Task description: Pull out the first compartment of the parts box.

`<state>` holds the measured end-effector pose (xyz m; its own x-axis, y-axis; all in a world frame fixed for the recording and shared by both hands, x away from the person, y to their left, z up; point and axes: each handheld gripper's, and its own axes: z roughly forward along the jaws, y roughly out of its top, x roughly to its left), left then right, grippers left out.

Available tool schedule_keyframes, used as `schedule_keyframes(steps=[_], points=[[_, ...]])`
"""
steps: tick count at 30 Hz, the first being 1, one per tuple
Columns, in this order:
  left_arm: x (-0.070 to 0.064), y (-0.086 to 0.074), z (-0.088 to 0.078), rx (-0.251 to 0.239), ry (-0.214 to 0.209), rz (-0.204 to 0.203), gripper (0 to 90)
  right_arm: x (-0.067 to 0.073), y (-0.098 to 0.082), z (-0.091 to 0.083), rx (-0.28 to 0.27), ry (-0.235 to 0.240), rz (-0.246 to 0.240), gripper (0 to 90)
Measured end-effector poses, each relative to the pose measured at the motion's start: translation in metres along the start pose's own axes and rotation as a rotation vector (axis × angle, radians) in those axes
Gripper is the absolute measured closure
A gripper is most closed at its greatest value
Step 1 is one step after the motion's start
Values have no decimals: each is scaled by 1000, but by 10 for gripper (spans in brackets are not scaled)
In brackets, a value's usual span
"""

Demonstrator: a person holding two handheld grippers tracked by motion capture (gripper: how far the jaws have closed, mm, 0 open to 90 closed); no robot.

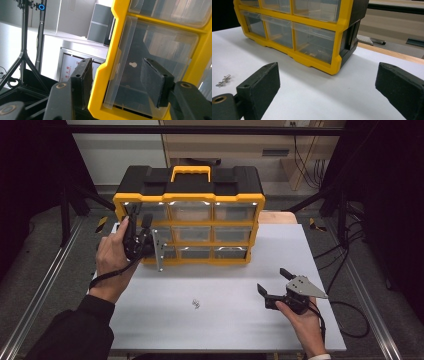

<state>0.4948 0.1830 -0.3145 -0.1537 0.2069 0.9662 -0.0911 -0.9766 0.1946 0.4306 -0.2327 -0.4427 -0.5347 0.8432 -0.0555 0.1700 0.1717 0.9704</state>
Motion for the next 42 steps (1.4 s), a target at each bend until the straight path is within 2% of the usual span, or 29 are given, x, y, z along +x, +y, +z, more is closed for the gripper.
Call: schedule_keyframes(steps=[4,8,11,21,27,34,42], points=[[-3,-1,2,4,-4,10,462,0,0,0,1,0,-2,58],[-6,-2,2,-3,3,47,506,0,0,0,1,1,-1,59],[-8,-3,4,-1,3,58,521,0,0,1,3,2,-5,59],[-10,-3,6,7,10,75,544,1,-1,2,5,4,-3,59],[-13,-3,8,-7,19,95,562,0,-1,2,9,3,-3,58],[-12,-2,10,1,18,95,569,0,-1,2,6,4,-2,59],[-12,-3,10,-4,21,117,598,0,-1,2,9,4,-3,59]])
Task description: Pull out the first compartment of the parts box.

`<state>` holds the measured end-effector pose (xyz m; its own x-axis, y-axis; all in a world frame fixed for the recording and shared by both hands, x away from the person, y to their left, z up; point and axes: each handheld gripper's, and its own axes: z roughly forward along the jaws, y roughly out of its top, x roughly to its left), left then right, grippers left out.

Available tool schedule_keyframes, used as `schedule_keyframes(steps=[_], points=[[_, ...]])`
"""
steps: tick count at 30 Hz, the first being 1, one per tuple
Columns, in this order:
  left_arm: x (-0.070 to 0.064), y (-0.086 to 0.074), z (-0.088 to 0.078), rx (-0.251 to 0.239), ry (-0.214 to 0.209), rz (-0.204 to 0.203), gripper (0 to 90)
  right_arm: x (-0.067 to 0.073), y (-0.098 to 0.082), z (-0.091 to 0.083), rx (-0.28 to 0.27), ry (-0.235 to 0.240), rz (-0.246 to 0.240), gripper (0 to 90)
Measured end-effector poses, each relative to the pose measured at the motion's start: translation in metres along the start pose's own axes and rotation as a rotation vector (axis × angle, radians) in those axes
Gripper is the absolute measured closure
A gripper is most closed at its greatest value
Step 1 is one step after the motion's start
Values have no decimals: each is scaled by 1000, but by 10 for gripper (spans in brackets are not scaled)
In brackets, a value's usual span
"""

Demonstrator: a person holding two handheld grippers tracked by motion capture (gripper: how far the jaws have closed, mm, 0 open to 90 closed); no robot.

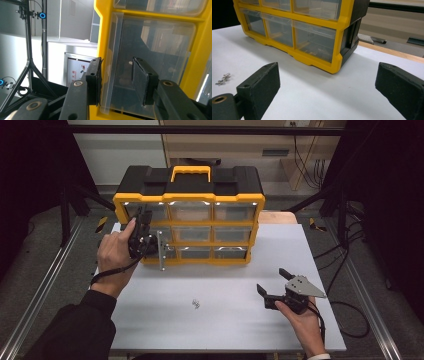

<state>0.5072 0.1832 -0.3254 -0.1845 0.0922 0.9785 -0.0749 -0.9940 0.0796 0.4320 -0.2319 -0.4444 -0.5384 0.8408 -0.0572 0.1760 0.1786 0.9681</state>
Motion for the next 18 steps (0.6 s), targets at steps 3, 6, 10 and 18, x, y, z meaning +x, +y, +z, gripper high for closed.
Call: schedule_keyframes(steps=[3,6,10,18], points=[[0,0,0,11,-7,7,600,0,0,0,1,0,1,59],[0,-1,1,7,-7,6,602,0,0,0,1,0,-3,60],[-1,-1,1,12,-7,21,608,0,0,0,0,0,-3,60],[-1,0,2,8,1,36,618,0,0,1,2,0,-5,64]])
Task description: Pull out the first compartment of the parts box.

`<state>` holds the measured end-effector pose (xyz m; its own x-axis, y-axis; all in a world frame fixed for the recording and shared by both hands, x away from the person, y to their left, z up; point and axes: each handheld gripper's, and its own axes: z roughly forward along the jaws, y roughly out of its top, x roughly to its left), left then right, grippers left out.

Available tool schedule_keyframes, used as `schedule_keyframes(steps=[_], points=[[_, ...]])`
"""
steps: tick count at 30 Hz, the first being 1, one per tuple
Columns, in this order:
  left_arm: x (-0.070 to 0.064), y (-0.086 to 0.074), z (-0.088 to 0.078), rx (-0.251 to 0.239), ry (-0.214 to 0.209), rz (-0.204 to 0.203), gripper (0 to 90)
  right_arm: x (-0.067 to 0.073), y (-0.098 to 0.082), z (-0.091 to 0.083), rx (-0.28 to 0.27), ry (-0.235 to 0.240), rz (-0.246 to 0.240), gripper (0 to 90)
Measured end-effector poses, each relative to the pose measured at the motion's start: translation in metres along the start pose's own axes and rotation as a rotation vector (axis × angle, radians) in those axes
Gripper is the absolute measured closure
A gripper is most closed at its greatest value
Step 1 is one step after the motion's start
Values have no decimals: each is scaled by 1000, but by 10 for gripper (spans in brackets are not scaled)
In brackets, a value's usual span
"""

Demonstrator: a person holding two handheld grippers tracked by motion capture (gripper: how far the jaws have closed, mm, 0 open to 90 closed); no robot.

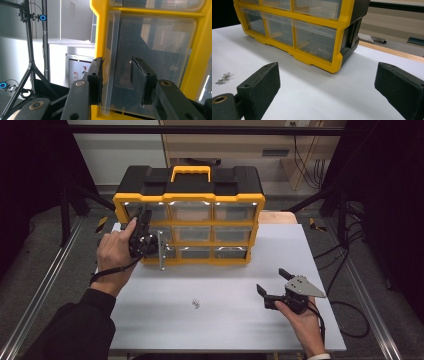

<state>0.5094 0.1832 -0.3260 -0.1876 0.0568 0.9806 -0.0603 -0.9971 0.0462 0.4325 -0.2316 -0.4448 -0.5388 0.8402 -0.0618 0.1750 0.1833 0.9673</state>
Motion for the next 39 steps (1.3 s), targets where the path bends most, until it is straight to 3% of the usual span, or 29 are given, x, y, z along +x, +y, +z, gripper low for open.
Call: schedule_keyframes(steps=[39], points=[[-3,-3,4,2,14,17,668,0,-1,1,4,2,4,64]])
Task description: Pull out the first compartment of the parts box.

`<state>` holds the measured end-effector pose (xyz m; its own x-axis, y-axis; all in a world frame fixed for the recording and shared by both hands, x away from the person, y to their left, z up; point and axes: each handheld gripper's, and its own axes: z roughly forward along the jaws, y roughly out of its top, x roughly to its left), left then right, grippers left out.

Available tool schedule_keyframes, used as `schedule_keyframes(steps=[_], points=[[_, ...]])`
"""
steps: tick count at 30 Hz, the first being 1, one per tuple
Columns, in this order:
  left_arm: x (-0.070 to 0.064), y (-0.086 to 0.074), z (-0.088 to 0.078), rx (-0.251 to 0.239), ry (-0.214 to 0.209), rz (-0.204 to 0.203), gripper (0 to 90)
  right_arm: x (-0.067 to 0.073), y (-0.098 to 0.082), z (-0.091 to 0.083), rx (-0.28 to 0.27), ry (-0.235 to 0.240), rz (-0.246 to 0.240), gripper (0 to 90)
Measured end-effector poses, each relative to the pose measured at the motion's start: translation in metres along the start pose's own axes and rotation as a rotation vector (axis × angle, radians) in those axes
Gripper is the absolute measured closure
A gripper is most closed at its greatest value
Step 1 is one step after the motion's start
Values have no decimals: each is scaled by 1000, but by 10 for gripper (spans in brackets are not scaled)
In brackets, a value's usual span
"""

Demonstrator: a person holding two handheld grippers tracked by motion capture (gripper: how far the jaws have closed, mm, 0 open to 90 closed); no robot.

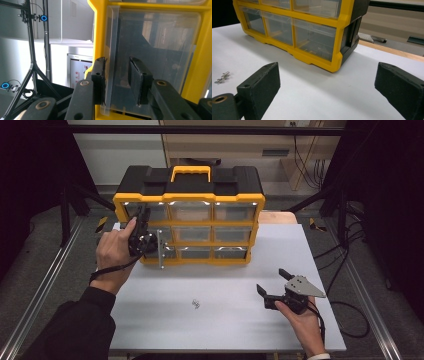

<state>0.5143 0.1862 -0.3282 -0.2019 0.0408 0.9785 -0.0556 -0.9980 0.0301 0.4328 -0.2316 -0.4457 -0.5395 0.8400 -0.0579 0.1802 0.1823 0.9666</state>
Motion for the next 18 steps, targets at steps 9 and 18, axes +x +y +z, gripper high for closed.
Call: schedule_keyframes(steps=[9,18], points=[[0,-1,1,0,11,3,694,0,0,0,3,1,-4,65],[0,0,1,1,23,4,730,0,0,0,8,-2,-4,65]])
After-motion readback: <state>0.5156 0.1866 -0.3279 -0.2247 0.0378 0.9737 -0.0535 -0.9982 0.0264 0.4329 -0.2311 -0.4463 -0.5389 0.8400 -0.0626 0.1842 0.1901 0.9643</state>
